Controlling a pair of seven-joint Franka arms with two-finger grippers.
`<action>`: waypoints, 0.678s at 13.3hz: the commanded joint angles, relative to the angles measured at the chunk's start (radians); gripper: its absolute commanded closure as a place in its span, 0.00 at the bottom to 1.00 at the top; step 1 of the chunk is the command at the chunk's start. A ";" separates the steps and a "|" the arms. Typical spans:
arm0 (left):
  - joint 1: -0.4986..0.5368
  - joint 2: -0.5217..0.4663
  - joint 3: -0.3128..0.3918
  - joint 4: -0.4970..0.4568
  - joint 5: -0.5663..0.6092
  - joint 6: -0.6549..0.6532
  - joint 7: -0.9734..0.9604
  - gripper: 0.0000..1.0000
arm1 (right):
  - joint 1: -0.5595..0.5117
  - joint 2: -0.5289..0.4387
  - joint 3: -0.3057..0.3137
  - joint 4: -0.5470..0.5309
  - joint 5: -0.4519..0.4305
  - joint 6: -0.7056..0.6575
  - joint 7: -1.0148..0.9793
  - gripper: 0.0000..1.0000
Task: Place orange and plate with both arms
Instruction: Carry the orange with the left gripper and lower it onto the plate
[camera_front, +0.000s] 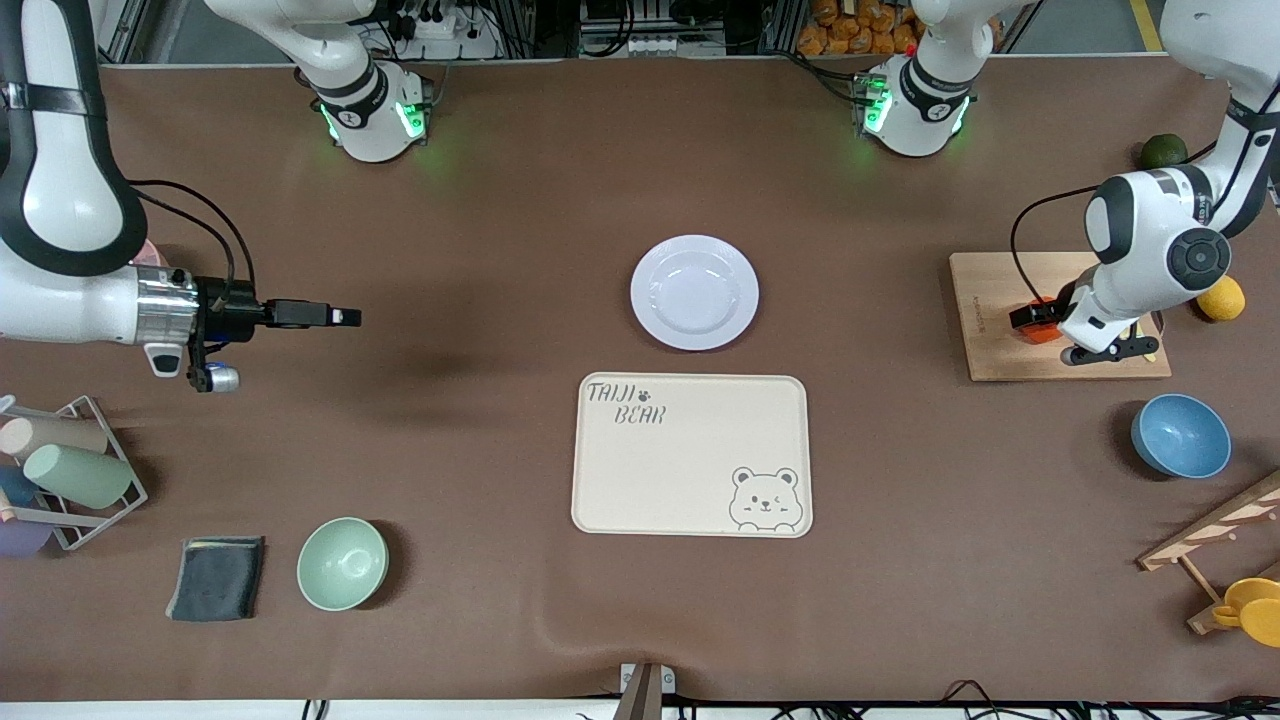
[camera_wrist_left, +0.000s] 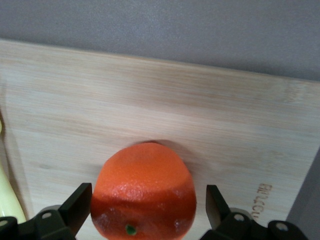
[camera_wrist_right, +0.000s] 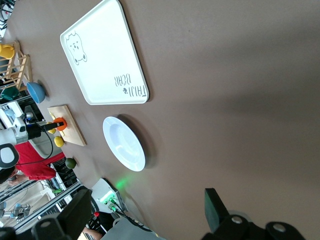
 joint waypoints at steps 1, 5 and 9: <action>0.023 0.027 -0.008 0.000 0.047 0.044 0.005 0.00 | -0.010 -0.027 0.001 -0.043 0.032 0.022 -0.058 0.00; 0.026 0.022 -0.008 -0.002 0.078 0.052 0.003 0.77 | -0.007 -0.028 0.001 -0.067 0.032 0.045 -0.110 0.00; 0.018 -0.073 -0.071 0.010 0.078 -0.025 -0.018 0.77 | 0.019 -0.028 0.003 -0.104 0.040 0.090 -0.140 0.00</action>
